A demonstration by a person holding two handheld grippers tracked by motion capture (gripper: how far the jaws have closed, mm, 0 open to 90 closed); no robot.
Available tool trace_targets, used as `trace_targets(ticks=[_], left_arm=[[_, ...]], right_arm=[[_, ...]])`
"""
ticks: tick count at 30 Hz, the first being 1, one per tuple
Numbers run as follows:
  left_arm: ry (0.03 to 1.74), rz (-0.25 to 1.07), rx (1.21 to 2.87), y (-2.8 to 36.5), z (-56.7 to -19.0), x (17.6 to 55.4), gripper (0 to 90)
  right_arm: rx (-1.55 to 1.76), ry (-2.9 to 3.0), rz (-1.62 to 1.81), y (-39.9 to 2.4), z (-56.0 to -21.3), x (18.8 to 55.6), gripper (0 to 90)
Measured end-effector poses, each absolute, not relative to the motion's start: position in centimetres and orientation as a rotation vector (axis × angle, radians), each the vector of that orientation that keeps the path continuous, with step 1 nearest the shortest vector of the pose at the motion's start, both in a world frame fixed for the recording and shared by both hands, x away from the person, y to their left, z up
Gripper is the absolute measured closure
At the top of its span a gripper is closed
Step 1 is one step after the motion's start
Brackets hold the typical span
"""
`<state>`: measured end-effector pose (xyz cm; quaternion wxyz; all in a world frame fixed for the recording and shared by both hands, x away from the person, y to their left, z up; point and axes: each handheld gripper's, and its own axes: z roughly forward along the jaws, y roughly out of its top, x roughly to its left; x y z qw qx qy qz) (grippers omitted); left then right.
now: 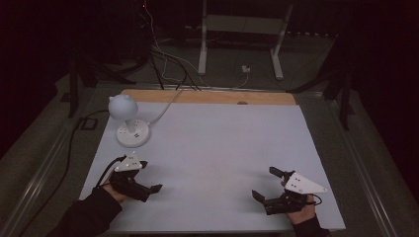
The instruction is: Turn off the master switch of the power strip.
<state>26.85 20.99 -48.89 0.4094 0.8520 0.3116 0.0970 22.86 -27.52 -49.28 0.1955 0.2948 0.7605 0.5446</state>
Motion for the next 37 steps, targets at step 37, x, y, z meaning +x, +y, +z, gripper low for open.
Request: trace_targets(ticks=[37], left_arm=[[0.805,0.305,2.103,22.5,-51.7,24.9,0.3]], right_arm=[[0.827,2.150,1.508,-27.4,-49.5,23.1,0.0]])
